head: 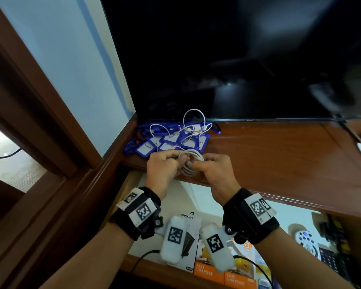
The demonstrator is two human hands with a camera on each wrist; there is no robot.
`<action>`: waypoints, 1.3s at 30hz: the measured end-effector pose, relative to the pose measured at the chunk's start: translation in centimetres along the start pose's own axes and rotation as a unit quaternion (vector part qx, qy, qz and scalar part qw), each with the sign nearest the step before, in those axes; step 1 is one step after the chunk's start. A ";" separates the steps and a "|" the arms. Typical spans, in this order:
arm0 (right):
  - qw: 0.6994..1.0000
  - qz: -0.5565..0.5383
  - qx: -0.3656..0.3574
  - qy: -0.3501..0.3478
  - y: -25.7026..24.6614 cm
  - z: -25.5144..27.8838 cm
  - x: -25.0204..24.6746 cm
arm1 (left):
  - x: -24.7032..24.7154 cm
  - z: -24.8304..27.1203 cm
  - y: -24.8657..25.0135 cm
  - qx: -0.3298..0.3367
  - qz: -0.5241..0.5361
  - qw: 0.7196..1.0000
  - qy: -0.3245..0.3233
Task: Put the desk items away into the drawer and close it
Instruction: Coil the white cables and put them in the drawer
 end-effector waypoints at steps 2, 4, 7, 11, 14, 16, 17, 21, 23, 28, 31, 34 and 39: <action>0.999 -0.032 0.014 -0.024 0.4 0.0 0.0 | 0.3 0.0 -0.5 -0.071 0.055 0.994 -0.058; 0.996 -0.053 0.027 -0.065 0.6 0.2 0.3 | 0.3 0.1 -1.1 -0.133 0.100 0.980 -0.109; 0.986 -0.066 0.052 -0.145 0.9 0.7 1.1 | 0.0 0.2 -1.6 -0.173 0.155 0.962 -0.145; 0.980 -0.102 0.061 -0.159 0.8 0.5 1.4 | -0.3 0.2 -1.3 -0.141 0.183 0.962 -0.148; 0.977 -0.140 0.063 -0.151 0.5 0.4 1.2 | -0.4 0.1 -1.3 -0.132 0.187 0.965 -0.131; 0.974 -0.150 0.066 -0.153 0.5 0.5 1.0 | -0.6 0.0 -1.4 -0.126 0.186 0.967 -0.121; 0.975 -0.150 0.068 -0.147 0.7 0.4 0.8 | -0.7 0.0 -1.6 -0.122 0.185 0.968 -0.118; 0.981 -0.139 0.091 -0.096 2.4 0.0 0.2 | -0.7 0.5 -2.5 -0.125 0.189 0.969 -0.095; 0.984 -0.118 0.104 -0.084 3.2 -0.1 0.2 | -0.7 0.8 -3.2 -0.135 0.198 0.968 -0.077; 0.979 -0.100 0.151 -0.090 4.8 -0.2 0.8 | -1.0 1.6 -4.4 -0.155 0.269 0.949 -0.065; 0.977 -0.102 0.159 -0.100 4.7 -0.2 1.3 | -0.9 1.7 -4.2 -0.169 0.304 0.935 -0.077; 0.980 -0.078 0.141 -0.116 4.2 -0.4 2.0 | -1.0 1.6 -3.7 -0.175 0.322 0.926 -0.086; 0.995 -0.030 0.084 -0.038 3.3 -1.3 1.6 | -2.1 0.6 -3.2 -0.123 0.286 0.949 -0.045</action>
Point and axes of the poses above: each hand's wrist, its own z-axis away from the middle knuckle, its own x-axis out of the palm, y = z × x, the point moved 7 cm from there along -z, towards the middle knuckle
